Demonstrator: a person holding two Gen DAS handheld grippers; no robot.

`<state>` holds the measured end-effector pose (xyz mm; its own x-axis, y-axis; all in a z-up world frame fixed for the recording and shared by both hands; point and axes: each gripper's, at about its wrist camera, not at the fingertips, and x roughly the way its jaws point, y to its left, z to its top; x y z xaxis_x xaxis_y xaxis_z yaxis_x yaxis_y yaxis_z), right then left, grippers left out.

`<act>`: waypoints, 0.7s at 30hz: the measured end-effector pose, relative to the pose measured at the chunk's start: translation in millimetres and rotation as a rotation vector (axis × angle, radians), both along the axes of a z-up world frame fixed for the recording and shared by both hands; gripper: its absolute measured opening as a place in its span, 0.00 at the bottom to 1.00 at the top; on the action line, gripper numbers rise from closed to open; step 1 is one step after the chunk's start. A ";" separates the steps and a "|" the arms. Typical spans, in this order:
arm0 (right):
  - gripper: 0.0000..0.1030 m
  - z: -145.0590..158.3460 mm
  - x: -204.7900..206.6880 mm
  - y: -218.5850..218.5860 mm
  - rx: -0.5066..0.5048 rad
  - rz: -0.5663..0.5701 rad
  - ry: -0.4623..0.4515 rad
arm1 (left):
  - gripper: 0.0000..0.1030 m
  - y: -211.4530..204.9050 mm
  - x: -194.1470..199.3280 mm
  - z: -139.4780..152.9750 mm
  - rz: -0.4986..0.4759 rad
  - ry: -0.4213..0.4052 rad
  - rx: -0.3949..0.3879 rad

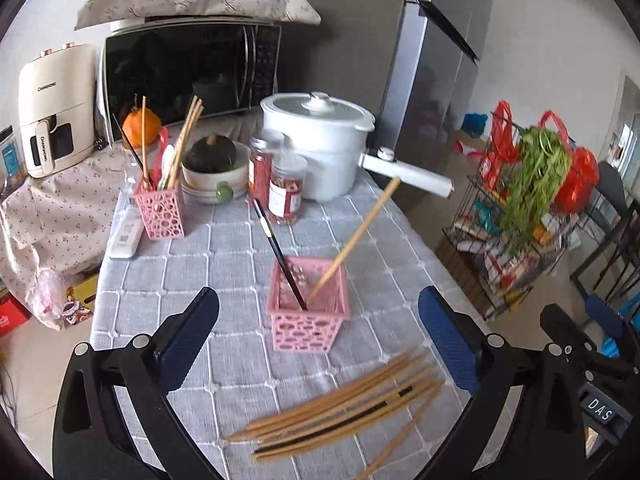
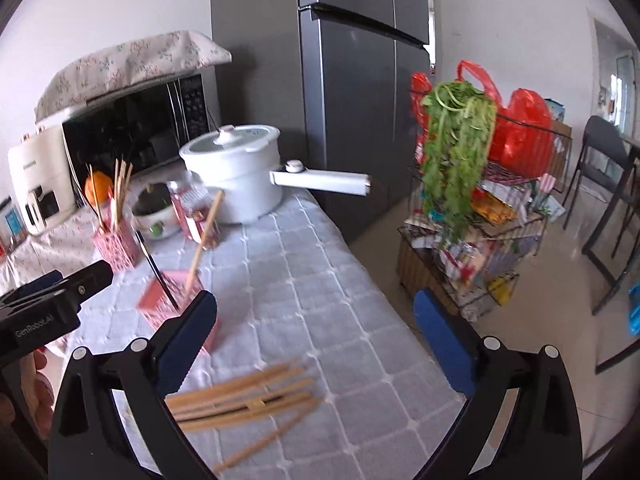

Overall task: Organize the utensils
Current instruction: 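Lower the wooden chopstick into the pink holder and open the right tool, then grasp another wooden chopstick from the pile with the left tool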

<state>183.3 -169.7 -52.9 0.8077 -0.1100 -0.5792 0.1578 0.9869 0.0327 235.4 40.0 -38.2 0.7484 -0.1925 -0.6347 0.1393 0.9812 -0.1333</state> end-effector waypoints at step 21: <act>0.93 -119.8 -88.9 -110.1 0.395 -0.251 0.404 | 0.59 -124.9 5.4 -135.1 -0.501 0.627 0.260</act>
